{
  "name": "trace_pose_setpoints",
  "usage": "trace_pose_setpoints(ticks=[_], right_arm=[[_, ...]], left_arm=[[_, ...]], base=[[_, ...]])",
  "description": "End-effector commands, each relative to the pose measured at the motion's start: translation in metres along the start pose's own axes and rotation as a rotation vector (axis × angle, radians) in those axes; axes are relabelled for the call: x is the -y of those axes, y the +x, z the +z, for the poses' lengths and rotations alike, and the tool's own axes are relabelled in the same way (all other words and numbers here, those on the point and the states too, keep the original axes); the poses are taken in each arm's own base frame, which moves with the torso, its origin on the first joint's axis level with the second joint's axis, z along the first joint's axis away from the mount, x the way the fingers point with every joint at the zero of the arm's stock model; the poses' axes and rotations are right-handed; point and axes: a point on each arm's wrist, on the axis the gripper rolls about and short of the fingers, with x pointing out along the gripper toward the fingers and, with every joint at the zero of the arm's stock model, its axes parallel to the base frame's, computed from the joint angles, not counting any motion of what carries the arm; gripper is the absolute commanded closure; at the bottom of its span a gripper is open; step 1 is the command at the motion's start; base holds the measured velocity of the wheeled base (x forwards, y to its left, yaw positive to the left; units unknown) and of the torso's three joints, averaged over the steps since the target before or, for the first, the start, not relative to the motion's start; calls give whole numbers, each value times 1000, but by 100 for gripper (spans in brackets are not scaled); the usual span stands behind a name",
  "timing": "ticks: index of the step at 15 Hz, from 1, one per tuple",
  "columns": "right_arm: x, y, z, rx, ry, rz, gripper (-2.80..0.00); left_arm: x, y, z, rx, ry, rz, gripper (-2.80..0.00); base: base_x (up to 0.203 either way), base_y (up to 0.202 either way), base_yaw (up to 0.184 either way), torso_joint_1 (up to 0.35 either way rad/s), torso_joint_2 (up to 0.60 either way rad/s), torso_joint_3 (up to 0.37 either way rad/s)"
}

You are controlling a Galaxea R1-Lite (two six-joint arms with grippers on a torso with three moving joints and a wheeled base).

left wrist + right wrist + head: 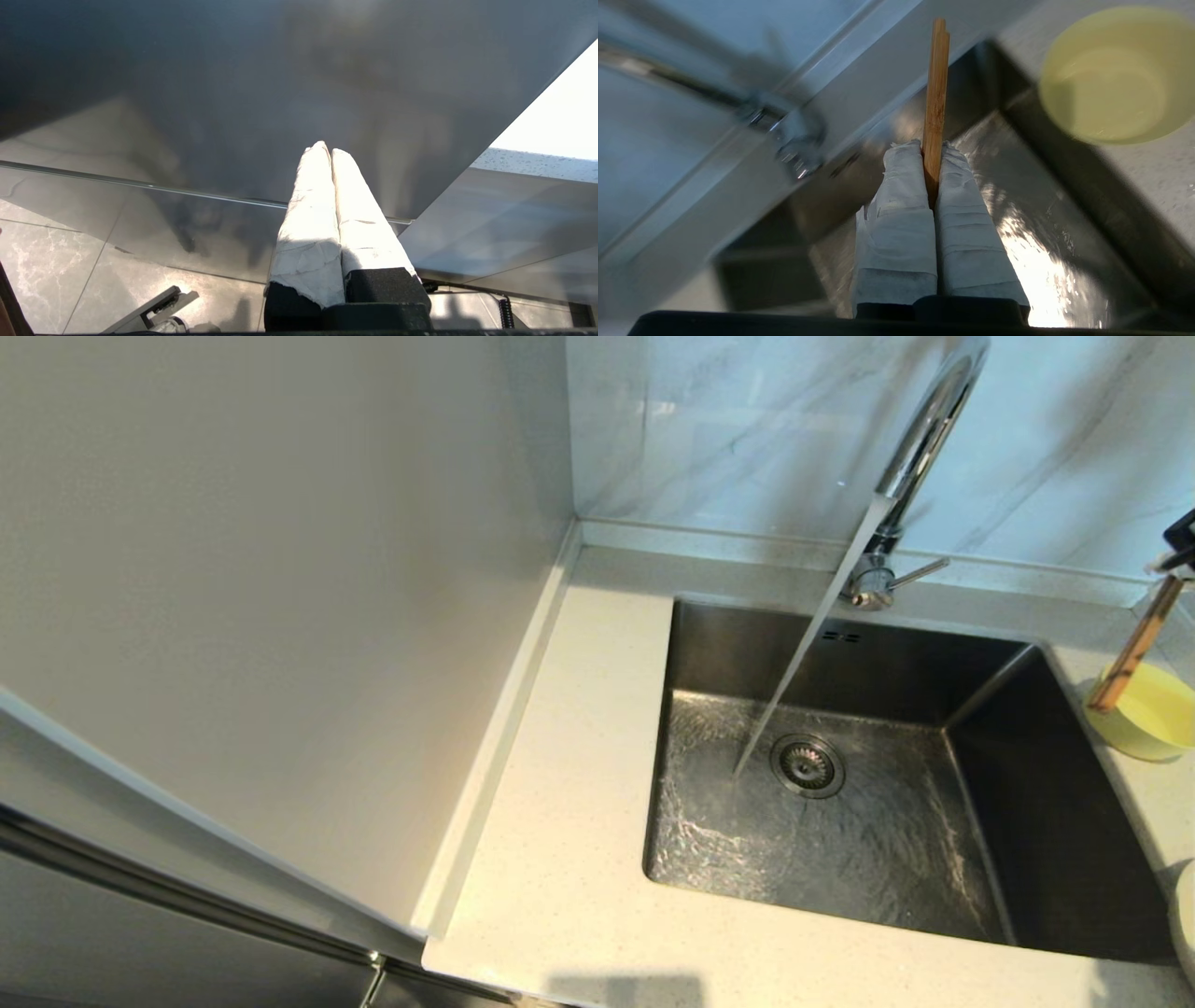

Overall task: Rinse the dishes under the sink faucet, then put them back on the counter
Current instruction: Rinse the chopsticks

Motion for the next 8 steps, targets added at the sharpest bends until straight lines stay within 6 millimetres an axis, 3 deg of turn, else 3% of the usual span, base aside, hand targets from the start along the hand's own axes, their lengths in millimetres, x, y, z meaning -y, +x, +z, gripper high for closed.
trace_pose_setpoints(ticks=[1,3,6,8], right_arm=[[-1,12,-33,191,13,-105,0],[-4,16,-60,271,50,-83,0],[-24,28,-60,451,156,-112,0],[-25,41,-69,452,207,-111,0]], left_arm=[[0,0,0,-1,0,0,0],[0,0,0,-1,0,0,0],[0,0,0,-1,0,0,0],[0,0,0,-1,0,0,0]], base=[[0,0,0,0,0,0],[0,0,0,0,0,0],[0,0,0,0,0,0],[0,0,0,0,0,0]])
